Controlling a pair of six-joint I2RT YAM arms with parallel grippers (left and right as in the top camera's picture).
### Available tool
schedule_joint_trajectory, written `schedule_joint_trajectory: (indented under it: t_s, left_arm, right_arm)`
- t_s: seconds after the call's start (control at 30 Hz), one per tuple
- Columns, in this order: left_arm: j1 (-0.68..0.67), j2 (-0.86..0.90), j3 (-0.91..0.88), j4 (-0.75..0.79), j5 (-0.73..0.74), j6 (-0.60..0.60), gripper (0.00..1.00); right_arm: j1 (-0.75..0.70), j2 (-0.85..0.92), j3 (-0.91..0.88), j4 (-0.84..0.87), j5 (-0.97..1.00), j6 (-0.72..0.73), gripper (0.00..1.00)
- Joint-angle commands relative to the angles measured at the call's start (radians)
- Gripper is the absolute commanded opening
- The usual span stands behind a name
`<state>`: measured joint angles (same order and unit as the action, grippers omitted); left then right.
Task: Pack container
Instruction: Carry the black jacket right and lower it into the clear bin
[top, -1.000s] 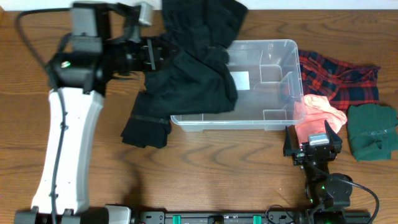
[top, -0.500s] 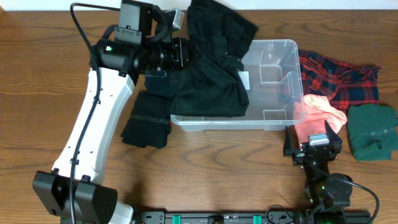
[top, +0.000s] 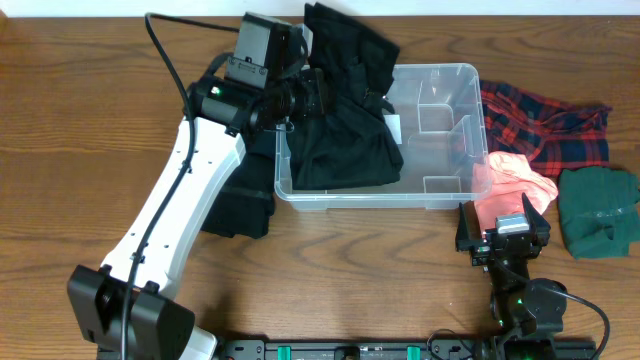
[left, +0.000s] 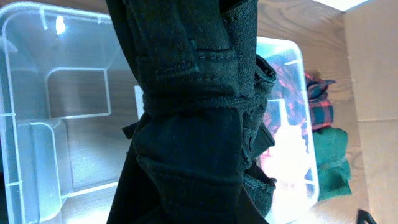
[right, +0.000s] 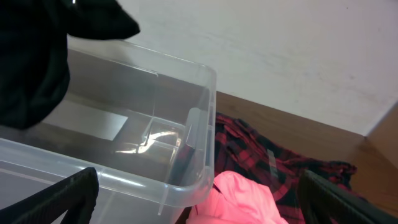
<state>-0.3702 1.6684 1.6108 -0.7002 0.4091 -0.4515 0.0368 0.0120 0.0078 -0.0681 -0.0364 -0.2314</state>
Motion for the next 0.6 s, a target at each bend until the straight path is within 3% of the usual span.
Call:
schedule_joint_trajectory:
  t_s: [0.0, 0.57]
  left_arm:
    - [0.004, -0.007, -0.037, 0.056, -0.002, -0.045, 0.06]
    - [0.004, -0.006, -0.238, 0.164, 0.008, -0.051, 0.06]
  right_arm:
    - [-0.004, -0.005, -0.002, -0.003, 0.002, -0.01, 0.99]
    - [-0.004, -0.005, -0.002, -0.003, 0.002, -0.01, 0.99]
